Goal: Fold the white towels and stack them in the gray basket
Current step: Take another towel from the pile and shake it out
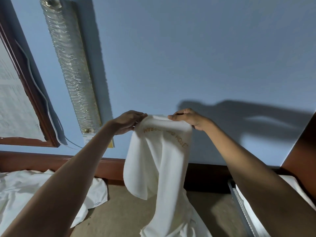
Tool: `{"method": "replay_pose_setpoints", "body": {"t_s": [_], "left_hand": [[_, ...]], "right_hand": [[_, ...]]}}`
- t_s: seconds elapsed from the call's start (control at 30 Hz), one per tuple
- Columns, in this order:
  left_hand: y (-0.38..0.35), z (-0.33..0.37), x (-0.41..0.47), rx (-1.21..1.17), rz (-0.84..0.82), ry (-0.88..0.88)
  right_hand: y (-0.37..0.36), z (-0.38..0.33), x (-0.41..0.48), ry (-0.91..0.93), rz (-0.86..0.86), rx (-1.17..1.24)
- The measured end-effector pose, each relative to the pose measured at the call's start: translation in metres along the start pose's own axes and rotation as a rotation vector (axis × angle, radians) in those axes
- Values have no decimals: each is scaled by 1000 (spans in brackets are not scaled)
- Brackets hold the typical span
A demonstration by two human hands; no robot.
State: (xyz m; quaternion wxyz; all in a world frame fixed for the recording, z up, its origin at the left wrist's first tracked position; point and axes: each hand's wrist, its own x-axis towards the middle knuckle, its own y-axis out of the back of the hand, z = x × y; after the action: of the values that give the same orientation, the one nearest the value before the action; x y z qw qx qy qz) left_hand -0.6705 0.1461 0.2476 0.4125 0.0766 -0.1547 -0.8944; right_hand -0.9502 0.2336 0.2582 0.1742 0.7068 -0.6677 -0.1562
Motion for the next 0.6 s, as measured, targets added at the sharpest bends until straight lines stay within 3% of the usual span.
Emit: {"method": "replay_pose_setpoints", "body": {"t_s": [0.17, 0.27, 0.4, 0.5, 0.6], "left_hand": [[26, -35, -6, -96, 184, 107], [37, -56, -9, -110, 208, 151], [35, -55, -12, 40, 109, 232], [27, -45, -13, 138, -58, 300], [8, -27, -9, 90, -206, 239]], "right_hand": [[9, 17, 1, -81, -27, 26], [8, 19, 1, -78, -45, 27], [-3, 11, 6, -33, -36, 35], [-10, -1, 15, 15, -61, 22], [-20, -13, 24, 27, -124, -61]]}}
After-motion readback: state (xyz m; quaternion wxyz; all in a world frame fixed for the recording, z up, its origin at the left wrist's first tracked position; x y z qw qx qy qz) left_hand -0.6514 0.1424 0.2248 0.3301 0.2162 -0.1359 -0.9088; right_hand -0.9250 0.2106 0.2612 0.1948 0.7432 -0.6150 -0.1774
